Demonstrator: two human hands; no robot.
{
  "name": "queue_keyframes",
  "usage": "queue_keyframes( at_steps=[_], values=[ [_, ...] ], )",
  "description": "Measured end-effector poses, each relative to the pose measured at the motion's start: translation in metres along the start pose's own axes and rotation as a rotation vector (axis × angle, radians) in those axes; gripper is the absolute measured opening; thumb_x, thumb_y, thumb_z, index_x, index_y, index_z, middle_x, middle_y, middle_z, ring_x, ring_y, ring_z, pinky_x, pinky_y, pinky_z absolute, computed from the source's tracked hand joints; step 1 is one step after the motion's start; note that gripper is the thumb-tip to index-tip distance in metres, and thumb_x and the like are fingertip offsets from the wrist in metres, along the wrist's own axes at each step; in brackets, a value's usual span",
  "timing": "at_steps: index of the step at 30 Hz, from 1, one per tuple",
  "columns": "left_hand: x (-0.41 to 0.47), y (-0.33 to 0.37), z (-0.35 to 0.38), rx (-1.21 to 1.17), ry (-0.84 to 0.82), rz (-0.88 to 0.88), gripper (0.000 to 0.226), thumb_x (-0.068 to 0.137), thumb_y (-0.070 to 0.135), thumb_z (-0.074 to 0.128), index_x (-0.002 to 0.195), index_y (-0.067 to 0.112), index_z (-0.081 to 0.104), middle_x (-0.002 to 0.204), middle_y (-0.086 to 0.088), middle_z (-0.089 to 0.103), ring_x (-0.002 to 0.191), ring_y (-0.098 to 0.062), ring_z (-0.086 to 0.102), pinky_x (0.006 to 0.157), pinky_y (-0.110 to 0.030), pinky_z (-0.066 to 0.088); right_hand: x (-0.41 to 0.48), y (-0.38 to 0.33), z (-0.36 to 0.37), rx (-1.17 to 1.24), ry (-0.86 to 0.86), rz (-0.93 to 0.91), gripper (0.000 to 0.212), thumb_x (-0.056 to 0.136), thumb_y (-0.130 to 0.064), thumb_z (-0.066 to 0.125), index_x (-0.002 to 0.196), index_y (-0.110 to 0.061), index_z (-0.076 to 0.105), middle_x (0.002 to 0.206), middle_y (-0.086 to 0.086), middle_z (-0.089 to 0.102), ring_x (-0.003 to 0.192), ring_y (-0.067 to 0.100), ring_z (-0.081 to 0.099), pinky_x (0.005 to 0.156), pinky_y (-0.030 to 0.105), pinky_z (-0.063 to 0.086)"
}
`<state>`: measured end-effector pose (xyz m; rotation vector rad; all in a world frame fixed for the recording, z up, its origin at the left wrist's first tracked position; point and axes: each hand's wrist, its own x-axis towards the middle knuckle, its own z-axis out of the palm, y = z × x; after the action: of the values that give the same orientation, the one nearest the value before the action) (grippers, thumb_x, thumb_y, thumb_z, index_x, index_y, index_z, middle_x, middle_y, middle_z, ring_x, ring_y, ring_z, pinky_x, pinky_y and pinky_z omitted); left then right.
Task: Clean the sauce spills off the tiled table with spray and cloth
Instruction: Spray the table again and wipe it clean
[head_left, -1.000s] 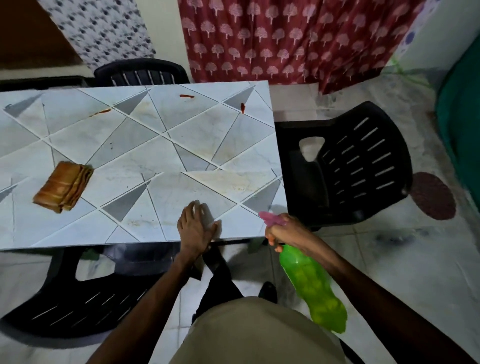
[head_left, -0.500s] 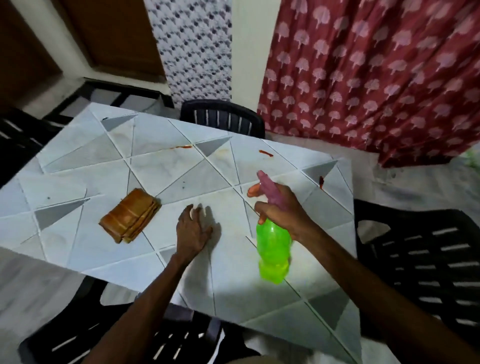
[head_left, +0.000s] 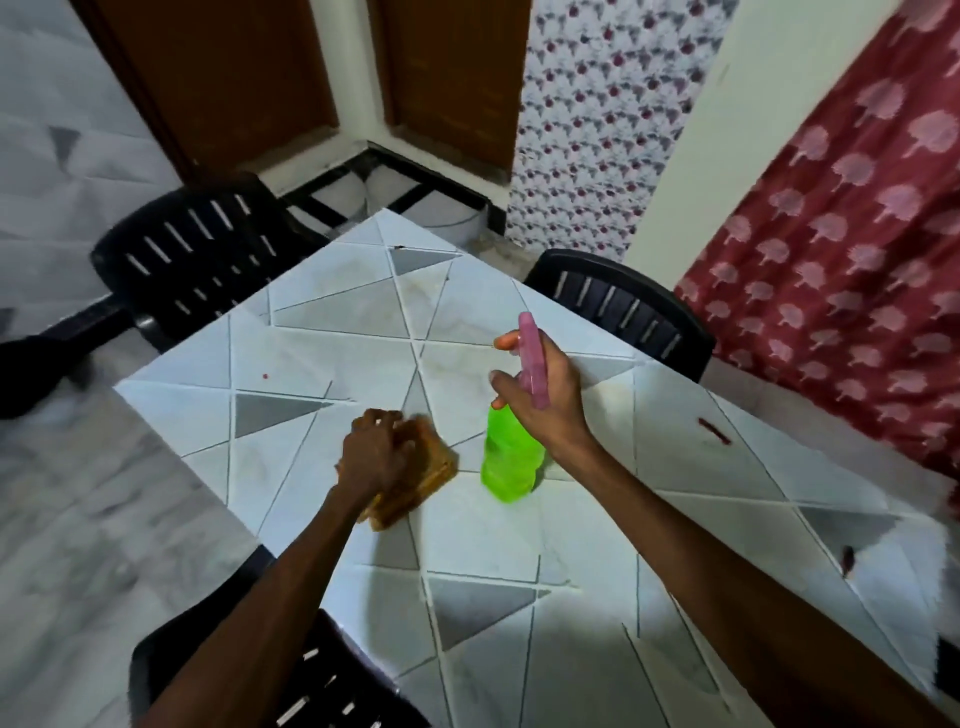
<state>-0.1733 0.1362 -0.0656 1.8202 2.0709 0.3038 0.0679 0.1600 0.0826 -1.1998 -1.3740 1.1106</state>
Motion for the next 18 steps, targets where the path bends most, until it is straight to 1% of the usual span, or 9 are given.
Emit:
queue_keyframes(
  at_steps=[2, 4, 6, 9, 12, 13, 15, 16, 18],
  values=[
    [0.005, -0.011, -0.004, -0.016, 0.005, -0.037, 0.064, 0.08, 0.051, 0.06, 0.132, 0.013, 0.057, 0.131, -0.018, 0.053, 0.114, -0.042, 0.052, 0.089, -0.047, 0.048, 0.02, 0.002, 0.016, -0.001, -0.019, -0.047, 0.035, 0.081, -0.004, 0.072, 0.104, -0.028, 0.061, 0.099, 0.006, 0.064, 0.058, 0.027, 0.051, 0.053, 0.032, 0.058],
    [0.011, -0.025, -0.006, -0.056, 0.05, -0.083, 0.072, 0.077, 0.057, 0.051, 0.13, 0.009, 0.057, 0.132, -0.019, 0.054, 0.113, -0.044, 0.054, 0.088, -0.048, 0.048, 0.042, 0.005, 0.034, -0.01, -0.042, -0.073, 0.031, 0.083, -0.008, 0.076, 0.109, -0.017, 0.062, 0.103, 0.01, 0.064, 0.063, 0.038, 0.054, 0.054, 0.032, 0.059],
    [0.022, -0.045, -0.003, -0.052, 0.111, -0.089, 0.076, 0.079, 0.061, 0.044, 0.126, 0.003, 0.059, 0.128, -0.022, 0.056, 0.11, -0.046, 0.057, 0.087, -0.05, 0.051, 0.064, 0.009, 0.054, -0.037, -0.054, -0.085, 0.033, 0.086, -0.01, 0.077, 0.115, -0.01, 0.061, 0.105, 0.008, 0.065, 0.066, 0.033, 0.06, 0.056, 0.033, 0.06],
    [0.044, -0.086, 0.01, 0.012, 0.054, -0.141, 0.077, 0.083, 0.063, 0.043, 0.127, 0.002, 0.058, 0.131, -0.024, 0.056, 0.116, -0.046, 0.055, 0.089, -0.056, 0.052, 0.094, 0.01, 0.083, -0.056, -0.063, -0.12, 0.035, 0.088, -0.02, 0.078, 0.116, -0.01, 0.06, 0.105, -0.009, 0.063, 0.065, 0.023, 0.067, 0.057, 0.035, 0.061],
    [0.055, -0.104, 0.0, 0.083, 0.026, -0.175, 0.08, 0.079, 0.068, 0.046, 0.137, 0.013, 0.05, 0.142, -0.021, 0.047, 0.126, -0.045, 0.047, 0.094, -0.059, 0.047, 0.125, 0.012, 0.111, -0.038, -0.04, -0.124, 0.033, 0.089, -0.021, 0.076, 0.114, -0.006, 0.06, 0.106, -0.004, 0.062, 0.063, 0.034, 0.066, 0.053, 0.021, 0.054],
    [0.058, -0.107, -0.005, 0.088, 0.005, -0.207, 0.082, 0.078, 0.07, 0.047, 0.143, 0.019, 0.043, 0.149, -0.018, 0.039, 0.132, -0.044, 0.039, 0.098, -0.06, 0.042, 0.137, 0.012, 0.121, -0.026, -0.036, -0.122, 0.034, 0.09, -0.021, 0.076, 0.115, -0.005, 0.06, 0.106, -0.001, 0.061, 0.063, 0.032, 0.065, 0.052, 0.02, 0.054],
    [0.063, -0.11, -0.007, 0.08, -0.062, -0.256, 0.086, 0.08, 0.071, 0.049, 0.152, 0.029, 0.027, 0.161, -0.01, 0.019, 0.145, -0.04, 0.019, 0.106, -0.064, 0.028, 0.16, 0.014, 0.139, 0.0, -0.04, -0.119, 0.034, 0.09, -0.021, 0.076, 0.116, -0.007, 0.06, 0.106, -0.002, 0.058, 0.065, 0.019, 0.061, 0.054, 0.022, 0.056],
    [0.064, -0.113, -0.004, 0.063, -0.074, -0.272, 0.088, 0.08, 0.072, 0.049, 0.153, 0.032, 0.022, 0.163, -0.007, 0.013, 0.147, -0.038, 0.013, 0.108, -0.065, 0.023, 0.171, 0.016, 0.148, 0.013, -0.045, -0.118, 0.033, 0.09, -0.021, 0.076, 0.115, -0.008, 0.059, 0.105, -0.003, 0.058, 0.066, 0.016, 0.06, 0.055, 0.024, 0.057],
    [0.064, -0.112, 0.0, 0.052, -0.059, -0.276, 0.088, 0.08, 0.073, 0.048, 0.154, 0.035, 0.019, 0.164, -0.005, 0.01, 0.148, -0.037, 0.009, 0.111, -0.066, 0.018, 0.189, 0.018, 0.164, 0.014, -0.051, -0.124, 0.033, 0.09, -0.022, 0.075, 0.113, -0.006, 0.059, 0.107, -0.002, 0.058, 0.066, 0.012, 0.06, 0.056, 0.024, 0.057]
  ],
)
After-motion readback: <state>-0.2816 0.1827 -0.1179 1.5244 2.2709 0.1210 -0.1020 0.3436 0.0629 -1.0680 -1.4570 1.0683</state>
